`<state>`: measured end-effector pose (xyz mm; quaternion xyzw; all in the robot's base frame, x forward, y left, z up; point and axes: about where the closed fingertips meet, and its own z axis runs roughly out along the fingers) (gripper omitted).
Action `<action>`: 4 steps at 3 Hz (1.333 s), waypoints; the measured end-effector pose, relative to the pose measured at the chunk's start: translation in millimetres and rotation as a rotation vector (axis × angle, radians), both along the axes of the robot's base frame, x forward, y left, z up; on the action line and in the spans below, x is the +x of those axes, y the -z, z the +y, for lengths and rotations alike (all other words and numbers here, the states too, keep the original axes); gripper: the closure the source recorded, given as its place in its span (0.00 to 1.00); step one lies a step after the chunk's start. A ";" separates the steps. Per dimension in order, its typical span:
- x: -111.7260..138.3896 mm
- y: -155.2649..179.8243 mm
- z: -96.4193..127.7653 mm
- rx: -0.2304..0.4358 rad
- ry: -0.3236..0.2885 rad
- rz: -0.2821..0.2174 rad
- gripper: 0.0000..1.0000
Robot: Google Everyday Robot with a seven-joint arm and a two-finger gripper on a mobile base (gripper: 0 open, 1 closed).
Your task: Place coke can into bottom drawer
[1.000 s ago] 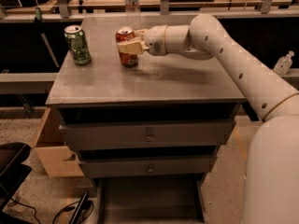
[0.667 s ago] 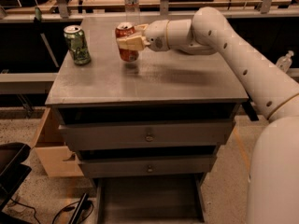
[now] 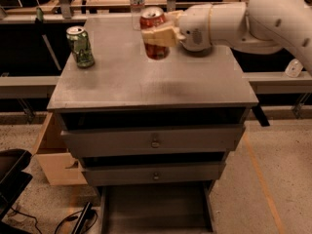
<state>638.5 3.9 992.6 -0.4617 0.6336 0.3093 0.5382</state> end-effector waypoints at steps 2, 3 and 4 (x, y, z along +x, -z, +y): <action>-205.2 3.2 -1.6 -0.075 -0.092 -0.003 1.00; -251.2 75.7 -79.7 -0.143 0.062 0.159 1.00; -259.2 156.2 -157.0 -0.193 0.235 0.326 1.00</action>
Offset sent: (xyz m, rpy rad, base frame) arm -0.3165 -0.1621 -0.1010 -0.1457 0.1742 -0.1575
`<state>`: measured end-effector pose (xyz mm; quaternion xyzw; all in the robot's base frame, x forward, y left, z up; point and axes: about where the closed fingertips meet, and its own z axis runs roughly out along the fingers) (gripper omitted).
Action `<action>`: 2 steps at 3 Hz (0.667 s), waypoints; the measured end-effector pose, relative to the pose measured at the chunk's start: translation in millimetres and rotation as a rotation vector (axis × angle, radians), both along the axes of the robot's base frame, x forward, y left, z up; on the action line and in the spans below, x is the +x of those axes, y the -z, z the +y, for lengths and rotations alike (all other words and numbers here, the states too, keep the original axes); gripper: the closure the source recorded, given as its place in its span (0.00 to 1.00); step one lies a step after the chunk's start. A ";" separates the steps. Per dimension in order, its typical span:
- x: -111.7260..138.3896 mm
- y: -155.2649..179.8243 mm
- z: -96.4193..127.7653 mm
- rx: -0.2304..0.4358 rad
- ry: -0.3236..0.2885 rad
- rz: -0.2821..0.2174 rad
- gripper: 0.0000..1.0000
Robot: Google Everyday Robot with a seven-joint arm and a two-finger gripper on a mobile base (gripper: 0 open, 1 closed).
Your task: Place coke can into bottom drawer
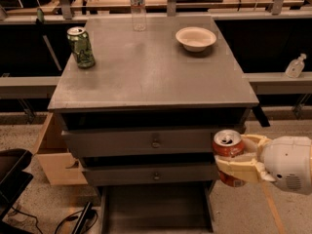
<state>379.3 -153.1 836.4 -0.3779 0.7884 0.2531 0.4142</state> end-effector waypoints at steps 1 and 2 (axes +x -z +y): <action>-0.1 -0.1 0.3 0.000 -0.001 0.000 1.00; 3.2 11.6 16.9 0.033 -0.049 -0.014 1.00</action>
Offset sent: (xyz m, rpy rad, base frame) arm 0.0098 0.0466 -0.0387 0.1115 -0.0401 0.1447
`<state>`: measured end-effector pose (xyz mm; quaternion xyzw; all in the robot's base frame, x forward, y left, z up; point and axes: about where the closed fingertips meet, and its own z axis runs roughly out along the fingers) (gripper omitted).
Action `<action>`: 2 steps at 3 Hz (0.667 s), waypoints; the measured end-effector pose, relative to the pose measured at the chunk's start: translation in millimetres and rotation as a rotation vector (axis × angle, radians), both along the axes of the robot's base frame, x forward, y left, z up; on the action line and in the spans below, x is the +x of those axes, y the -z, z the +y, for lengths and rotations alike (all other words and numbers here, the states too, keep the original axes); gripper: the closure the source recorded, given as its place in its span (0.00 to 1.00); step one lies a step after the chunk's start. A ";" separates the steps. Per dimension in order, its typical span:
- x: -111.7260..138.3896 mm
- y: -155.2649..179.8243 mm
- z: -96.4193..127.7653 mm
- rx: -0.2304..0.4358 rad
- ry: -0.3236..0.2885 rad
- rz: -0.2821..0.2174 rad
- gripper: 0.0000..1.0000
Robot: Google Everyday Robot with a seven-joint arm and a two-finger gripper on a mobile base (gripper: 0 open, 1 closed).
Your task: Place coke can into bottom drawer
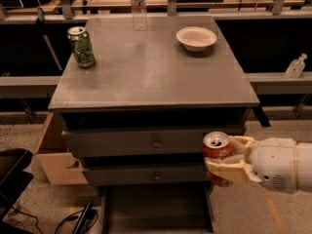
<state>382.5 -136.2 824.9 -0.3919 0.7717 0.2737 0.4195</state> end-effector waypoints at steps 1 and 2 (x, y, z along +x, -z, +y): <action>-0.1 34.2 38.2 0.108 -0.112 -0.014 1.00; -3.4 87.7 72.4 0.205 -0.299 -0.061 1.00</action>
Offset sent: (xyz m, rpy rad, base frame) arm -0.0040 0.0855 -0.2157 0.4705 -0.0883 0.5478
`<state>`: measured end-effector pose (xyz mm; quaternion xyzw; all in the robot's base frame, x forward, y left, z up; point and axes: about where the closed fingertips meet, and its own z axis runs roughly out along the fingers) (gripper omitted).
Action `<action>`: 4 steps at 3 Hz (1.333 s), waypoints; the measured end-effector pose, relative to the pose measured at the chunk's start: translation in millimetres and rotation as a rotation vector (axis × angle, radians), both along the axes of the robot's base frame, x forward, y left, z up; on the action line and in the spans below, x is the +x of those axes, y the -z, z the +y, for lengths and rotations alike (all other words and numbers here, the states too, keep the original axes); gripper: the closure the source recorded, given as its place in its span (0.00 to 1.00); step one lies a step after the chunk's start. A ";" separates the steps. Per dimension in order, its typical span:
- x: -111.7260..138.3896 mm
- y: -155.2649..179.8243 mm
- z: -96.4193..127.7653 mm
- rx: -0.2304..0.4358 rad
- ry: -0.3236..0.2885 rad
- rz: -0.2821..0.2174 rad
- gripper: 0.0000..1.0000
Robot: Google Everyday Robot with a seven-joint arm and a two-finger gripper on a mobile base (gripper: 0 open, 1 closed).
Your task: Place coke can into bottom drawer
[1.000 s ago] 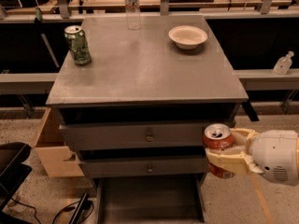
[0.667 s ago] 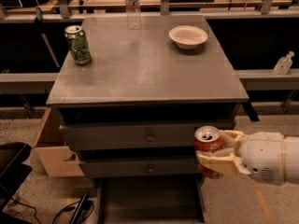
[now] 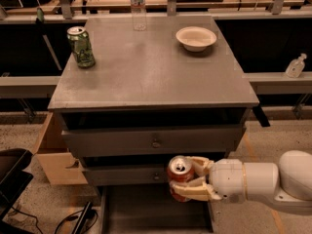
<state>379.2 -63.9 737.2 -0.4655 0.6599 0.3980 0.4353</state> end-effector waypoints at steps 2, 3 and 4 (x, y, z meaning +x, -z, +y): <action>-0.5 125.7 6.6 0.089 -0.261 -0.005 1.00; 13.6 220.5 -9.1 0.104 -0.259 0.034 1.00; 28.3 275.9 -17.4 0.119 -0.198 0.063 1.00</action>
Offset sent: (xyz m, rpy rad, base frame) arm 0.0056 -0.0040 -0.2155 0.0998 0.0358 0.3941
